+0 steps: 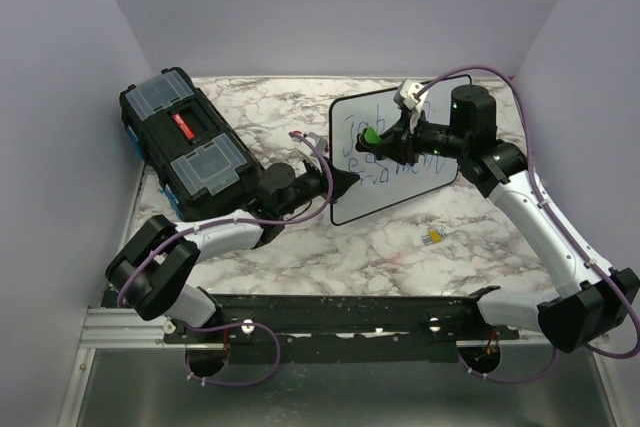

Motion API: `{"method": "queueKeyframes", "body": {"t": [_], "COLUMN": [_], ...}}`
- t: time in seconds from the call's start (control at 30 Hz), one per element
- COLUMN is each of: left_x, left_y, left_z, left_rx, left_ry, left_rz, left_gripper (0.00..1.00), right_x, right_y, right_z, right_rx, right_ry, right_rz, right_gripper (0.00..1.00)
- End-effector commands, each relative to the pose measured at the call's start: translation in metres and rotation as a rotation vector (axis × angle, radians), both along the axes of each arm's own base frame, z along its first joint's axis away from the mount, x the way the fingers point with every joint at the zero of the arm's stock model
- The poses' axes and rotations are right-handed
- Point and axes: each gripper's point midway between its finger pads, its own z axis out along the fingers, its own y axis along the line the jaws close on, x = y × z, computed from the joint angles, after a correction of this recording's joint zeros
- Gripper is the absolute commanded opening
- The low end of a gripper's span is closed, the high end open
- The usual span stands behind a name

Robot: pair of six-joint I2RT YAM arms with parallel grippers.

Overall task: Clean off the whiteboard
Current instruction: Erase the whiteboard at the center of the board.

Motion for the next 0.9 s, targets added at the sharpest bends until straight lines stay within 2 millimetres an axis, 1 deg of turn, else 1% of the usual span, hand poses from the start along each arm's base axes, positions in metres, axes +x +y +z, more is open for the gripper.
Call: {"method": "queueKeyframes", "body": {"t": [0.0, 0.07, 0.23, 0.43, 0.57, 0.7, 0.77, 0.87], "left_x": [-0.002, -0.003, -0.003, -0.003, -0.002, -0.002, -0.003, -0.004], "left_y": [0.001, 0.002, 0.006, 0.006, 0.005, 0.003, 0.003, 0.001], "left_z": [0.059, 0.054, 0.049, 0.046, 0.046, 0.046, 0.046, 0.047], "left_rx": [-0.175, -0.181, -0.205, -0.222, -0.218, -0.213, -0.204, -0.187], "left_ry": [-0.201, -0.189, -0.159, -0.117, -0.109, -0.105, -0.105, -0.113], "left_rz": [-0.002, 0.000, 0.015, 0.029, 0.031, 0.033, 0.036, 0.035], "left_gripper": [0.00, 0.00, 0.00, 0.00, 0.00, 0.00, 0.00, 0.00], "right_x": [0.001, 0.004, 0.012, 0.026, 0.038, 0.047, 0.051, 0.061], "right_y": [0.002, 0.003, 0.010, 0.023, 0.029, 0.034, 0.034, 0.028], "right_z": [-0.003, -0.004, -0.011, -0.009, -0.007, -0.001, 0.000, 0.002], "right_rx": [0.023, 0.024, 0.059, 0.059, 0.041, 0.033, 0.036, 0.051], "right_ry": [0.000, -0.002, 0.014, -0.022, -0.066, -0.108, -0.118, -0.123], "right_rz": [0.001, -0.005, -0.013, -0.070, -0.125, -0.154, -0.180, -0.249], "right_gripper": [0.01, 0.01, 0.01, 0.01, 0.01, 0.01, 0.01, 0.01]}}
